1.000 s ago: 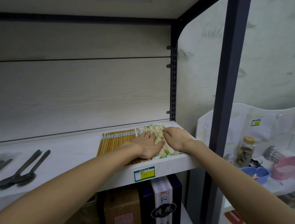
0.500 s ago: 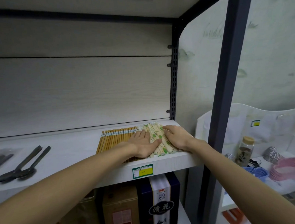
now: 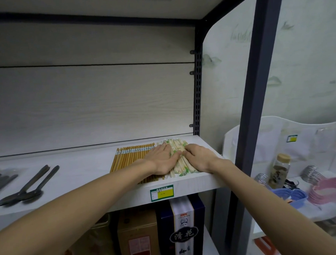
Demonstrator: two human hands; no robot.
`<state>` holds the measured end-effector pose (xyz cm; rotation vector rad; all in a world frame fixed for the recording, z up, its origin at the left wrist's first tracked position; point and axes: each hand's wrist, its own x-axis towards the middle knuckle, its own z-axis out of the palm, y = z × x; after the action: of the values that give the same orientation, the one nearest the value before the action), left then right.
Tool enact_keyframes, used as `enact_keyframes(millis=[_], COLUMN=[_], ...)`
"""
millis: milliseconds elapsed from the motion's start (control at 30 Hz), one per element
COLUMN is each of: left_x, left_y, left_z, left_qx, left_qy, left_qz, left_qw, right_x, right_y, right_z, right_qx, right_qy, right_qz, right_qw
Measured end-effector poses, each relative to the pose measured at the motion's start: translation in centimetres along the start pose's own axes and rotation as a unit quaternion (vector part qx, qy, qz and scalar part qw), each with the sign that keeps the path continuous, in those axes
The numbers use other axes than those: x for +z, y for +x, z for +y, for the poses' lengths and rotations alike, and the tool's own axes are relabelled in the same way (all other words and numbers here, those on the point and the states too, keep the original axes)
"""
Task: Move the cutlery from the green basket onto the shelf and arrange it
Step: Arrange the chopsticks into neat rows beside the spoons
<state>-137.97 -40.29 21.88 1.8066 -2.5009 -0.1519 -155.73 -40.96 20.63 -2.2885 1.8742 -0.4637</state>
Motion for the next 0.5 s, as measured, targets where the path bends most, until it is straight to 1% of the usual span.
enact_keyframes(millis=[167,367,500], left_x=[0.27,-0.51,-0.51], left_y=[0.21,-0.38,-0.79], left_z=[-0.84,-0.69,-0.62], left_qx=[0.013,0.032,0.044], left_qy=[0.043,0.059,0.068], left_qz=[-0.020,0.045,0.081], left_qw=[0.999,0.997,0.993], right_x=[-0.29,-0.44,-0.39], right_y=[-0.14,-0.10,-0.22], right_z=[-0.06,-0.37,-0.28], right_qx=[-0.029,-0.040,-0.043], right_qy=[0.010,-0.018,-0.012], right_qz=[0.001,-0.019,-0.012], right_qw=[1.000,0.999,0.999])
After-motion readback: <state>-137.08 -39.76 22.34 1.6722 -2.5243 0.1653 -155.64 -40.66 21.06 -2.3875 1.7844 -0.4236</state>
